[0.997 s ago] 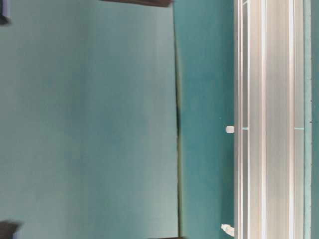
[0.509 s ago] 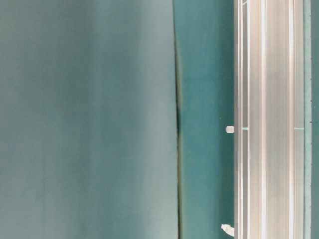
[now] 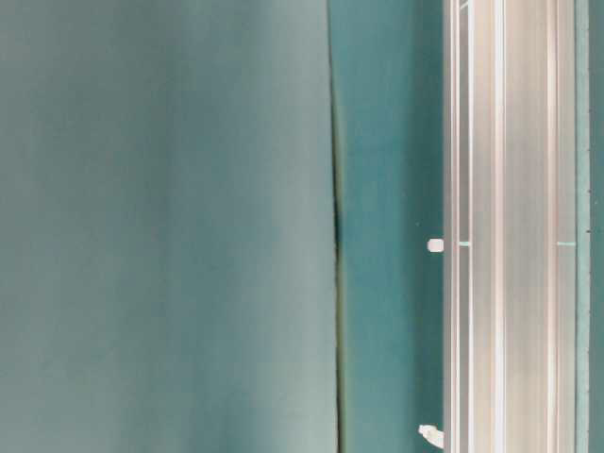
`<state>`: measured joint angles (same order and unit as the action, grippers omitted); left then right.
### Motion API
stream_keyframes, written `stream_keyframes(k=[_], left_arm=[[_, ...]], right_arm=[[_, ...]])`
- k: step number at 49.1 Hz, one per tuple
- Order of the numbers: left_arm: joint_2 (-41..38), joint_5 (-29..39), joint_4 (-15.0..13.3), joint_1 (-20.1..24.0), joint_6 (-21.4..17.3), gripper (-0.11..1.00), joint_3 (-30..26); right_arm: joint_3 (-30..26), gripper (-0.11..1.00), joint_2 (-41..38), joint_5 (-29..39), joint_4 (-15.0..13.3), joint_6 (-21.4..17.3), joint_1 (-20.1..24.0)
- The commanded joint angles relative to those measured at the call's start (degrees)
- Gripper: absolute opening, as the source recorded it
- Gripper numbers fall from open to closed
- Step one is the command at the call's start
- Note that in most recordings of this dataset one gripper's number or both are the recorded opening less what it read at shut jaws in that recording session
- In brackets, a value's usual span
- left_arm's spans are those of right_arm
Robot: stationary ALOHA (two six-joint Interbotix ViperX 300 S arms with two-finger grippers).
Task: Lift the large metal rail with both hands.
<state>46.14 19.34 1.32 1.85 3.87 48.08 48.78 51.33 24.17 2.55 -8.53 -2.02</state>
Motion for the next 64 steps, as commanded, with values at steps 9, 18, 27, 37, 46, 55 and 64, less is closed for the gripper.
stream_keyframes(k=[9,18,27,37,46,55,64], left_arm=[[4.75,-0.88,0.18,0.44,0.09,0.98,-0.35],[8.53,-0.79,0.18,0.44,0.09,0.98,-0.18],[11.34,-0.79,0.18,0.44,0.09,0.98,-0.35],[12.04,-0.62,0.00,0.53,0.09,0.98,-0.35],[12.04,-0.53,0.00,0.44,0.00,0.98,-0.35],[12.04,-0.53,0.00,0.44,0.09,0.98,-0.18],[12.13,-0.44,0.18,0.53,0.09,0.98,-0.18]], right_arm=[[0.62,0.96,5.54,-0.62,-0.09,-0.26,-0.44],[1.93,0.96,8.70,-0.62,-0.09,-0.35,-0.97],[2.64,0.96,11.69,-0.70,-0.09,-0.44,-1.32],[2.99,0.96,13.18,-0.44,0.00,-0.44,-1.41],[3.87,0.96,14.06,-0.62,0.00,-0.53,-1.41],[3.96,0.96,14.41,-0.70,0.00,-0.53,-1.41],[4.04,0.96,14.68,-0.79,0.00,-0.53,-2.46]])
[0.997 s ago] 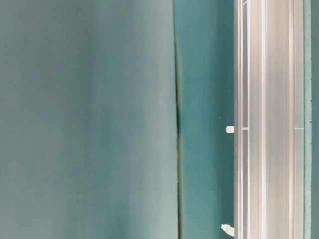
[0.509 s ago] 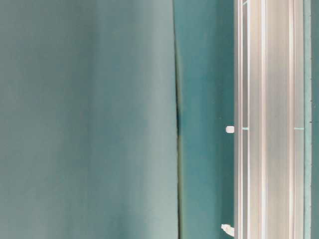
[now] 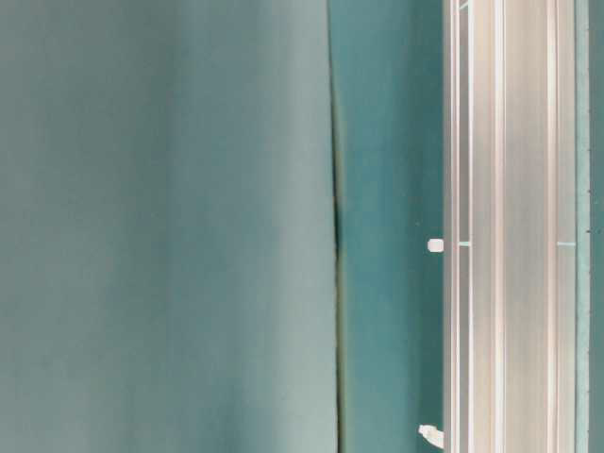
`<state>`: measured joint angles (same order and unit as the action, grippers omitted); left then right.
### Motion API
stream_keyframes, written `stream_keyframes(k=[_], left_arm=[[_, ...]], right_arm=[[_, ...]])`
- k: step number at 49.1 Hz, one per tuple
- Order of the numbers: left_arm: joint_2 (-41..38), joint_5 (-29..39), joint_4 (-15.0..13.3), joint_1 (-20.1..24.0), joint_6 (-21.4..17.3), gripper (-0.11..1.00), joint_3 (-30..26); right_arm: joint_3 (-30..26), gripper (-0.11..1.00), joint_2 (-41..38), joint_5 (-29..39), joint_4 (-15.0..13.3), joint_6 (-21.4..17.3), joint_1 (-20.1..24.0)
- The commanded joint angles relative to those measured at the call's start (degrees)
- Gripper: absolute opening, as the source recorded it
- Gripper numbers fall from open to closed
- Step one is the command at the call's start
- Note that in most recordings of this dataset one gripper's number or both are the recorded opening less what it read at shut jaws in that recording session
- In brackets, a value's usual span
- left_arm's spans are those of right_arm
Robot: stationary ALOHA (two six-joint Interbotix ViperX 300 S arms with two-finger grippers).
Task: Lift the large metal rail with both hands.
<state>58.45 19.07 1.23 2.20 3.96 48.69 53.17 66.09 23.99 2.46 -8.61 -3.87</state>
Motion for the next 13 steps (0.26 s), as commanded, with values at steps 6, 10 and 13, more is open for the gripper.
stream_keyframes(k=[6,10,13], left_arm=[[-0.09,0.18,0.09,0.18,-0.09,0.98,-0.53],[0.18,0.26,0.26,0.18,-0.09,0.98,-0.35],[0.35,0.18,0.09,0.18,0.00,0.98,-0.35]], right_arm=[[-0.35,0.96,0.26,-0.62,0.09,-0.44,-1.58],[-0.35,0.96,0.62,-0.62,0.09,-0.44,-2.20],[-0.26,0.96,0.88,-0.62,0.09,-0.44,-2.55]])
